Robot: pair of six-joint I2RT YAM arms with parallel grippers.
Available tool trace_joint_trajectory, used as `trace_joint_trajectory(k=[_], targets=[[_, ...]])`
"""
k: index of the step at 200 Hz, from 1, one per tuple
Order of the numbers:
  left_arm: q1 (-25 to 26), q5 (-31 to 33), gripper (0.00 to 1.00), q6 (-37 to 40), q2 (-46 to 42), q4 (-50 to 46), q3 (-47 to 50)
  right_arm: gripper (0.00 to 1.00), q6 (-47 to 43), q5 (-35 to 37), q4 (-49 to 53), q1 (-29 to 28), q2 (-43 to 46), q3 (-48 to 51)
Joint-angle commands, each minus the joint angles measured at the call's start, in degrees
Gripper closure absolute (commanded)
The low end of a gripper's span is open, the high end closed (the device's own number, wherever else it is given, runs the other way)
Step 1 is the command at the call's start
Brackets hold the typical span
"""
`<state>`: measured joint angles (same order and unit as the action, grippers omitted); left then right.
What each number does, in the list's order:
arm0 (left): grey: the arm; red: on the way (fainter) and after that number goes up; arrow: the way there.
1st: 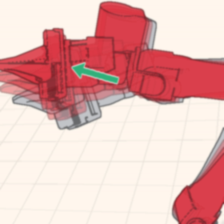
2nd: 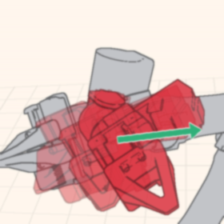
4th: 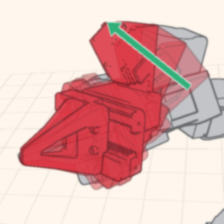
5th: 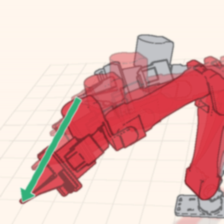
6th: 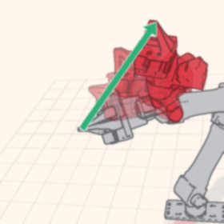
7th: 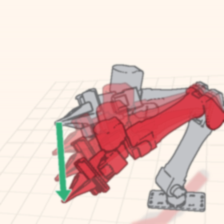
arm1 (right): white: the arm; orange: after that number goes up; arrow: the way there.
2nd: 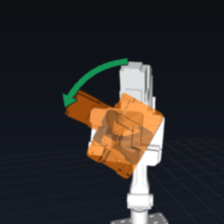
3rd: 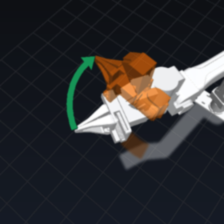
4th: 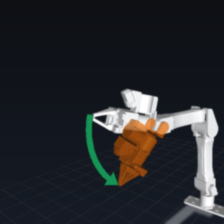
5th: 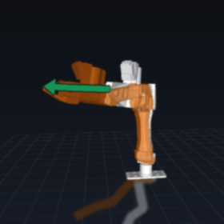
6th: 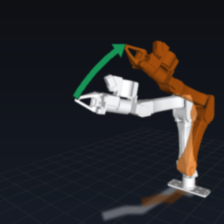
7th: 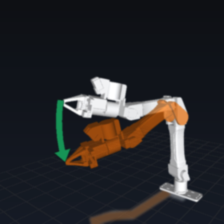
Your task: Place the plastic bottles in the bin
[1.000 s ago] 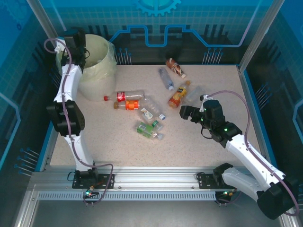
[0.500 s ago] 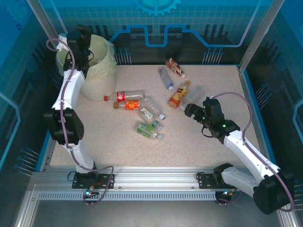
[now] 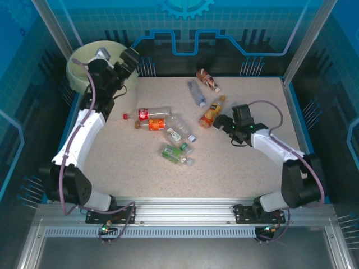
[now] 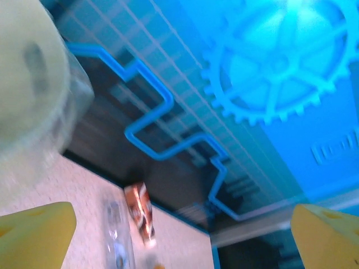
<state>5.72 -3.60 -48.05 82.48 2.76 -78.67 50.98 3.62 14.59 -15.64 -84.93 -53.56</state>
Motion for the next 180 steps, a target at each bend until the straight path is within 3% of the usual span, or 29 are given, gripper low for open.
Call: trace_joint_trajectory(k=[1,26,44,84,129,180], targets=[[1.9,-3.9,0.01,4.7,-3.2,-2.8,4.2,0.00,3.1,3.1,-1.7,0.3,-4.7,-5.1],[2.6,-3.3,0.01,5.9,-6.0,-4.7,8.3,0.00,6.1,11.7,1.7,-0.1,-10.5,-9.8],[2.6,-1.2,0.01,9.3,-7.7,-8.6,8.4,0.00,7.3,14.1,4.0,-0.3,-14.2,-12.7],[2.6,4.2,0.01,15.0,-11.4,-12.9,8.3,0.00,2.9,12.4,6.5,0.0,-20.5,-18.1],[2.6,3.8,0.01,16.7,-11.0,-16.3,7.5,0.00,-1.5,14.1,9.0,0.2,-20.8,-18.0],[2.8,2.5,0.01,16.4,-10.1,-17.1,7.7,0.13,-5.2,14.8,7.2,0.7,-18.3,-14.2]])
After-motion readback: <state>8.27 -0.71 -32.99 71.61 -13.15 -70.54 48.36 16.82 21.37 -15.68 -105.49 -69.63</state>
